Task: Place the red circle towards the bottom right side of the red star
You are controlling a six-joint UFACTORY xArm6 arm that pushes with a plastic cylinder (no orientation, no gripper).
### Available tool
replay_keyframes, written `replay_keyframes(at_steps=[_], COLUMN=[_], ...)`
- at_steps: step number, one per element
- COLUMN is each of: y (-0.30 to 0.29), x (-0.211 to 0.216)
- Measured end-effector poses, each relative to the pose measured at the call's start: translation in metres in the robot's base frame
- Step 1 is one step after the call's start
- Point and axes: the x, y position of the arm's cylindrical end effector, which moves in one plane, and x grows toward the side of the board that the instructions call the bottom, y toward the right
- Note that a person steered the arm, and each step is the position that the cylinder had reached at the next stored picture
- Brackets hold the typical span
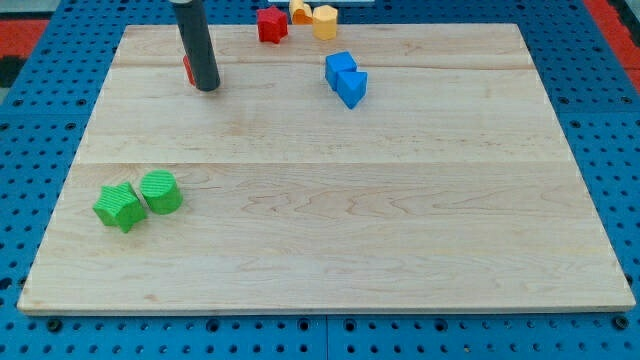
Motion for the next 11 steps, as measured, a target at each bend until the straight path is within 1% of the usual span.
replay_keyframes(at_steps=[1, 2, 3, 4, 5, 6, 8, 11], y=[-0.03, -0.046, -0.029, -0.002, -0.009, 0.0, 0.046, 0.121], x=[0.015, -0.014, -0.041, -0.048, -0.033, -0.033, -0.033, -0.066])
